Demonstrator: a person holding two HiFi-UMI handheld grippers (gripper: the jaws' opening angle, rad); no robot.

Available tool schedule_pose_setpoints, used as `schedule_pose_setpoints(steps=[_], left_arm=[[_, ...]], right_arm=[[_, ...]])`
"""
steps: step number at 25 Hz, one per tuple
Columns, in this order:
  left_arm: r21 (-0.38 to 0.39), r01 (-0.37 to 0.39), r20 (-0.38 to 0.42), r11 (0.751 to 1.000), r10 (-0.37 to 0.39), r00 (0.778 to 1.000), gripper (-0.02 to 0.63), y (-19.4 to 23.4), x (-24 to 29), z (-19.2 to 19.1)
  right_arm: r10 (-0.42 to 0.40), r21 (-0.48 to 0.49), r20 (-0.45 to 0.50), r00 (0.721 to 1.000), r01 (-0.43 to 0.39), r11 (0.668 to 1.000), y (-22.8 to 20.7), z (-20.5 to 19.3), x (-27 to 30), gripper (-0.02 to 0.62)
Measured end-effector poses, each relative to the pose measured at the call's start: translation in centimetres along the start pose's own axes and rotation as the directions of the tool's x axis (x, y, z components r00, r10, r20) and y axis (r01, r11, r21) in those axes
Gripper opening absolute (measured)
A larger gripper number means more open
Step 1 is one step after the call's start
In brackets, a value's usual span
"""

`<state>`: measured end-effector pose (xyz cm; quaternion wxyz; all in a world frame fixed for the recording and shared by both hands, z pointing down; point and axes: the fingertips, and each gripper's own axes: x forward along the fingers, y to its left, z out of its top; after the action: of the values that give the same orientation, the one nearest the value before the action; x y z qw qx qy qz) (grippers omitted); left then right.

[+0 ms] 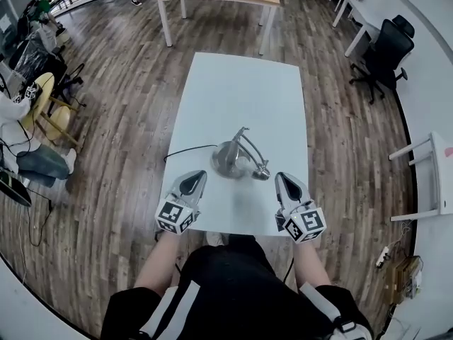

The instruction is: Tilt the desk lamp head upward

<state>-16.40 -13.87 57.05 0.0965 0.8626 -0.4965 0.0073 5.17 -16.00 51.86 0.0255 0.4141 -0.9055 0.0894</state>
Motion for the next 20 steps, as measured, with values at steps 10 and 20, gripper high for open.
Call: schedule_pose_setpoints(steps=[10,20], left_arm=[[0.01,0.014,-0.137,1.0,-0.013,0.99,0.054,1.0,5.3,-4.4],[0.054,0.042,-0.262,0.998,-0.026,0.965,0.061,1.8,8.4,-8.8]], right_arm=[[0.042,0.059,-0.061,0.997,-0.038,0.998,-2.0,-2.4,0.8,0.026],[0.113,0.095,-0.123,0.986,-0.102,0.99,-2.3,-5.1,1.7,0.13]])
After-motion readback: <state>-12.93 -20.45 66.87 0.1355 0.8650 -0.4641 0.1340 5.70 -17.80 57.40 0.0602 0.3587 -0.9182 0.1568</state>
